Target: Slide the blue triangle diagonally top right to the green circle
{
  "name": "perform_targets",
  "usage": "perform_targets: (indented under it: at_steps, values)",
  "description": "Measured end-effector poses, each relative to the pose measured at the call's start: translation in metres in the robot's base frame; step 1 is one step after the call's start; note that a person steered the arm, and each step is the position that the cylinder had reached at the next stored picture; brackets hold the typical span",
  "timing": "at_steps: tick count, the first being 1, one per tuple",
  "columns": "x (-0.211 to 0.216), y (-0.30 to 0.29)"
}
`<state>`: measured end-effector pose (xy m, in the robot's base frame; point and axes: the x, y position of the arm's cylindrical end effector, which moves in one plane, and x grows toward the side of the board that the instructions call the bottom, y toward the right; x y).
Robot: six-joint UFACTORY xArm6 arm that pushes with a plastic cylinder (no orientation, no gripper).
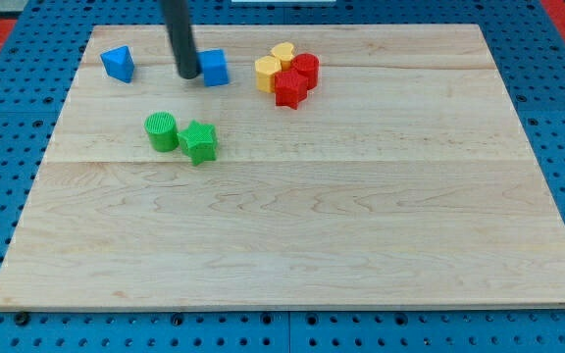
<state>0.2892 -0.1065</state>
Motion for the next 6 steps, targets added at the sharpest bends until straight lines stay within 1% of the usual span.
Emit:
perform_targets:
  at_steps: [2, 3, 4, 5, 6]
  values:
    - [-0.015, 0.021]
    - [-0.015, -0.020]
    - [0.012, -0.073]
    - [0.013, -0.152]
    - [0.013, -0.198]
